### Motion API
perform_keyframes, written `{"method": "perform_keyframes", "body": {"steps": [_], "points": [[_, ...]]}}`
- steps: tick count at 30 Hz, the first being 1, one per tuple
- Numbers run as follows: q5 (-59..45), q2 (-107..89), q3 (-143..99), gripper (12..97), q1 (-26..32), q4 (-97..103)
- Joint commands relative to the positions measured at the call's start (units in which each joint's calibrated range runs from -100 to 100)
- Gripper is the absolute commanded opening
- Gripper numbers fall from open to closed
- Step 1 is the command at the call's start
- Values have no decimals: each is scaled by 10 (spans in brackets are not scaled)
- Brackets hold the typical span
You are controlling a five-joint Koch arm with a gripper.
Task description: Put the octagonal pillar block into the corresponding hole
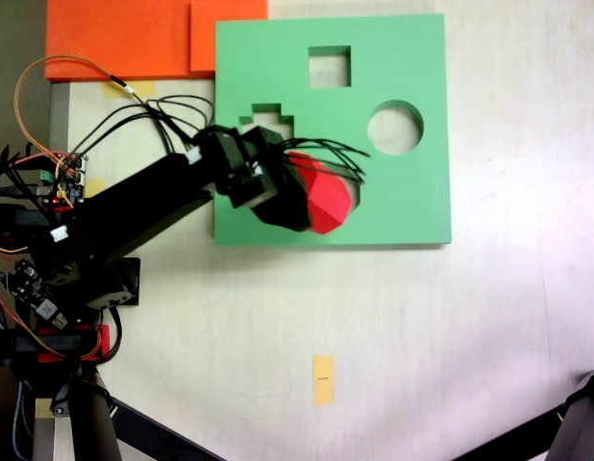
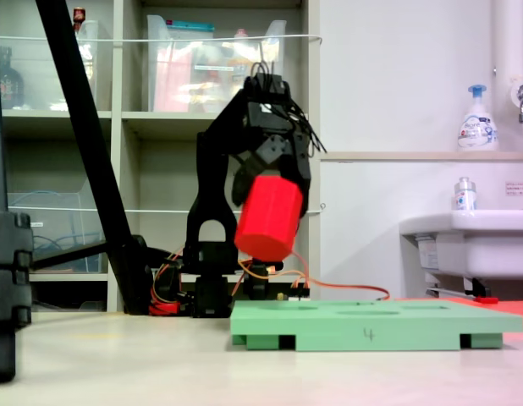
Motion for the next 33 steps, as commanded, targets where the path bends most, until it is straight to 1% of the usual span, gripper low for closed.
{"method": "perform_keyframes", "body": {"steps": [1, 19, 33], "points": [[6, 1, 41, 387, 4, 34], [11, 96, 41, 387, 8, 145], [46, 120, 41, 388, 22, 162]]}}
